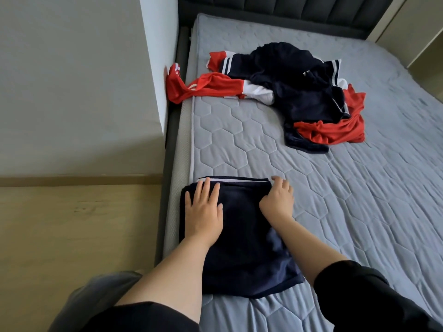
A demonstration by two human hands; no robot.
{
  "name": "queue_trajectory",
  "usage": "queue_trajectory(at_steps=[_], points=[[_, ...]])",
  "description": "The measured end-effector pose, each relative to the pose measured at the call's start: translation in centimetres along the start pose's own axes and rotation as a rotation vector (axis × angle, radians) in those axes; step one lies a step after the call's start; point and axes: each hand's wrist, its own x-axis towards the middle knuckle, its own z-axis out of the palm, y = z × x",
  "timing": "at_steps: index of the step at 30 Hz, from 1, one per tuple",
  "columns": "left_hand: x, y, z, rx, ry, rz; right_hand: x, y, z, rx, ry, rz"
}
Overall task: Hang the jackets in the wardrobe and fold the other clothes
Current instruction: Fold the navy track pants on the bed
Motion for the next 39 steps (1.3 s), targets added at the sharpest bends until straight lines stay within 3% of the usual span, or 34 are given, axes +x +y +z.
queue_trajectory(at_steps=[2, 4, 7, 11, 14, 18, 22, 25, 28, 31, 33, 36, 38, 39], points=[[1.2, 0.1, -0.9, -0.154, 0.155, -0.146, 0.5, -1.1, -0.2, 0.047, 0.015, -0.143], [2.7, -0.7, -1.7, -0.329, 0.152, -0.310, 0.8, -2.4, 0.1, 0.058, -0.072, -0.269], [5.2, -2.1, -3.2, -0.601, -0.096, -0.467, 1.3, -4.5, 1.1, -0.054, -0.230, -0.368], [6.9, -2.8, -5.0, -0.728, -0.350, -0.338, 2.0, -6.4, 1.5, -0.057, -0.370, -0.353], [7.1, -3.0, -5.1, -0.657, -0.320, -0.291, 1.8, -7.0, 1.1, 0.004, -0.391, -0.387], [7.5, -3.9, -4.8, -0.442, -0.355, -0.215, 1.7, -6.1, 1.5, -0.299, -0.238, -0.495], [7.5, -5.3, -4.1, -0.191, -0.197, -0.112, 1.7, -5.8, 2.5, -0.448, -0.067, -0.487], [6.9, -5.0, -3.1, -0.024, -0.030, -0.116, 2.1, -6.1, 3.1, -0.502, -0.054, -0.455], [6.4, -5.0, -3.2, 0.083, 0.083, -0.081, 2.3, -6.0, 3.1, -0.461, -0.032, -0.469], [6.7, -5.3, -4.4, 0.164, 0.108, -0.012, 1.7, -3.9, 1.8, -0.247, 0.153, -0.506], [6.6, -4.0, -5.7, 0.132, 0.200, 0.133, 0.8, -1.5, 0.6, -0.084, 0.252, -0.370], [5.1, 0.5, -5.8, 0.110, 0.291, 0.549, -0.8, 2.0, -0.4, 0.247, 0.061, 0.066], [3.3, 3.7, -4.5, 0.195, 0.160, 0.747, -1.2, 3.4, -1.0, 0.460, -0.142, 0.301], [2.3, 5.0, -3.7, 0.264, 0.027, 0.744, -1.3, 3.9, -1.4, 0.490, -0.222, 0.358]])
